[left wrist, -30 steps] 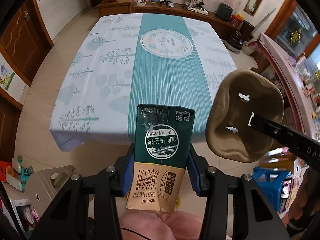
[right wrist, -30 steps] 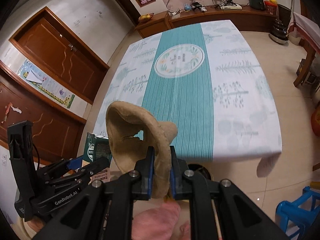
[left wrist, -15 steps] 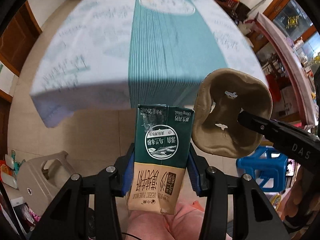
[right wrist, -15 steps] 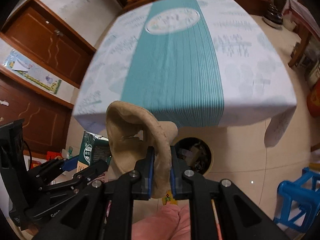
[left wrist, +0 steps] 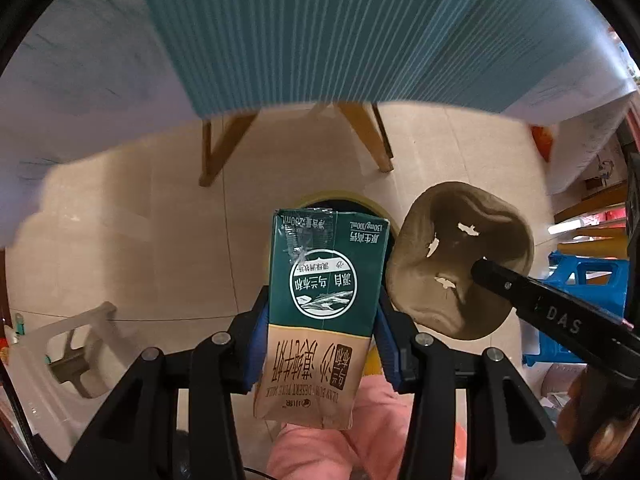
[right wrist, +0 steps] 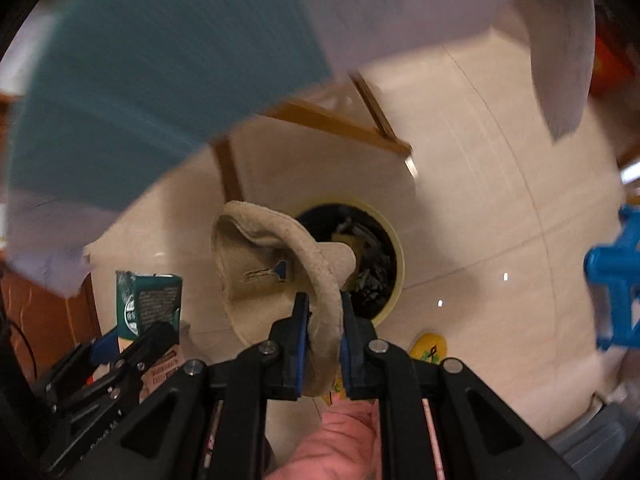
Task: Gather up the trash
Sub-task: 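Carry the milk carton and pulp cup holder with both tools over the black bin, then open both tools to drop the carton and cup holder into the bin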
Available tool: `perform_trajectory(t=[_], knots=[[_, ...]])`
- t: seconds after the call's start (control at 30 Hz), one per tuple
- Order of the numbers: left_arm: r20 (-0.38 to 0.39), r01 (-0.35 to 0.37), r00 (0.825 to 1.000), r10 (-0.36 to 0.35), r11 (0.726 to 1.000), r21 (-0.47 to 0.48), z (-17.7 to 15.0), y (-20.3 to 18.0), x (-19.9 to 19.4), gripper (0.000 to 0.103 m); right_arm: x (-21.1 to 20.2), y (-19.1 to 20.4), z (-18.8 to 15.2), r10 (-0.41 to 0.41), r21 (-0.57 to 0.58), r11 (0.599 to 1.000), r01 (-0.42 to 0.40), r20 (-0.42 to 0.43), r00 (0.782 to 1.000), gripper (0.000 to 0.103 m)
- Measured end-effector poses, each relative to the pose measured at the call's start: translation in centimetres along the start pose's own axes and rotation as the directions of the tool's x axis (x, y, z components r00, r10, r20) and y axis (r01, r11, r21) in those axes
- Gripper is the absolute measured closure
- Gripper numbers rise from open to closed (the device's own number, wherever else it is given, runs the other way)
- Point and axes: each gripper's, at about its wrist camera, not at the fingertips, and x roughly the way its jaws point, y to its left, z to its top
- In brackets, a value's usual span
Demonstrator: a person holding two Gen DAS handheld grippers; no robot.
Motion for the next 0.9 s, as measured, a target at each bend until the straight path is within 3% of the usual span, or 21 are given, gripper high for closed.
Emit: perform_trajectory(t=[0.23,0.3,0.33,0.37,0.43,0.63,0.9], knots=[[0.002,0.016,1.0,-0.016,1.0,-0.012,1.1,-0.1,6.3,0.055,7.7,-2.0,1.3,-0.043,0.035,0.998,0.044,-0.014,0.999,0.09],[-0.029,0.036,0.999,-0.037,0.999,-0.022,1.4,0.2,7.9,0.036,9.1,-1.9,1.5,-0.051,0.036,0.998,0.051,-0.018,0.999,0.09],[-0.036,0.035,0.999,-0.036,0.999,-0.026,1.5,0.4,8.4,0.02,10.1,-2.2,1.7,-0.045,0.041,0.998,0.046,-0.024,0.999,0.089],[-0.035,0.028,0.999,-0.029,0.999,-0.029,1.6,0.6,8.8,0.015,10.6,-2.2,1.7,-0.039,0.044,0.998,0.04,-0.029,0.999,0.086],[-0.024,0.01,1.0,-0.011,0.999,-0.038,1.7,1.0,9.1,0.014,11.5,-2.6,1.4,-0.041,0.051,0.998,0.043,-0.048,0.998,0.068],[-0.007,-0.017,1.0,0.017,0.999,-0.049,1.9,1.4,9.0,0.011,11.6,-2.2,1.7,-0.008,0.043,0.999,0.01,-0.047,0.999,0.053],[0.021,-0.02,1.0,0.022,0.997,-0.074,0.8,2.5,6.2,0.011,9.1,-1.7,1.8,-0.011,-0.001,1.0,0.011,-0.01,1.0,0.052]])
